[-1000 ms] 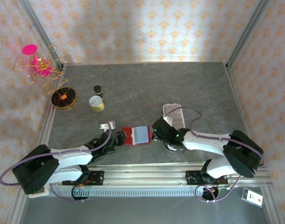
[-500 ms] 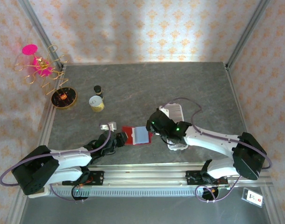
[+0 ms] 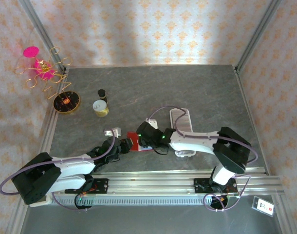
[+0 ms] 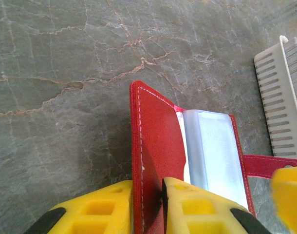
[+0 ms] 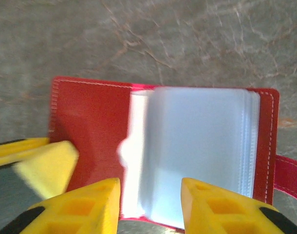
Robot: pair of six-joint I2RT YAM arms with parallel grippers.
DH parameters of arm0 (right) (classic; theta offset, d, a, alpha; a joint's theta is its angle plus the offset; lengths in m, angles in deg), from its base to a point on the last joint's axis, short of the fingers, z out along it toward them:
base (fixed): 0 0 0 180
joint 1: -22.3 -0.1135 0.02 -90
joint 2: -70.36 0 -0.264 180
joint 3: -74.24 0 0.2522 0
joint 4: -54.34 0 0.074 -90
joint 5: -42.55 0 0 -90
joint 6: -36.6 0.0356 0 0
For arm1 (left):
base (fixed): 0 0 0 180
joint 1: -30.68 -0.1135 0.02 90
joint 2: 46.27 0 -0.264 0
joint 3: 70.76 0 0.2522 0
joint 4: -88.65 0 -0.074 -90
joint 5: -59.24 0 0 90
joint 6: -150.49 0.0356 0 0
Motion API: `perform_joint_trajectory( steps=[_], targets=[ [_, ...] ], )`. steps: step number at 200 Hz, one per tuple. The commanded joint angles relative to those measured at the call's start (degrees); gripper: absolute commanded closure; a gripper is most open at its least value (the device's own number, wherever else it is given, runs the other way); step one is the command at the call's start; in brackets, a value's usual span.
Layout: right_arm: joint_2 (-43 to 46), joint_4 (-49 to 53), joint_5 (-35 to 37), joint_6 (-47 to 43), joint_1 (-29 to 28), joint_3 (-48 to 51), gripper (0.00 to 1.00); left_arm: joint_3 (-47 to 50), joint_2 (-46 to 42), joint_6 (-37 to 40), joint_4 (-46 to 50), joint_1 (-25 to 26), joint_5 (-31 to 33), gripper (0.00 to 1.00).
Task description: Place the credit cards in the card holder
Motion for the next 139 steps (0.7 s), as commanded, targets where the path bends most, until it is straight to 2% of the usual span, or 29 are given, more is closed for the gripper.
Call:
perform_joint_trajectory(
  steps=[1, 58, 139],
  targets=[
    [-2.36, 1.9, 2.11, 0.44, -0.02, -1.69, 0.61, 0.69, -1.35, -0.43, -1.07, -0.38, -0.57, 0.78],
    [-6.21, 3.34, 3.8, 1.92, -0.02, -1.07, 0.59, 1.24, -0.53, -0.63, -2.35, -0.39, -1.78, 0.86],
    [-4.73, 5.2, 6.58, 3.29, 0.01, -0.56, 0.58, 1.75, 0.62, -0.88, -3.21, -0.38, -2.2, 0.9]
  ],
)
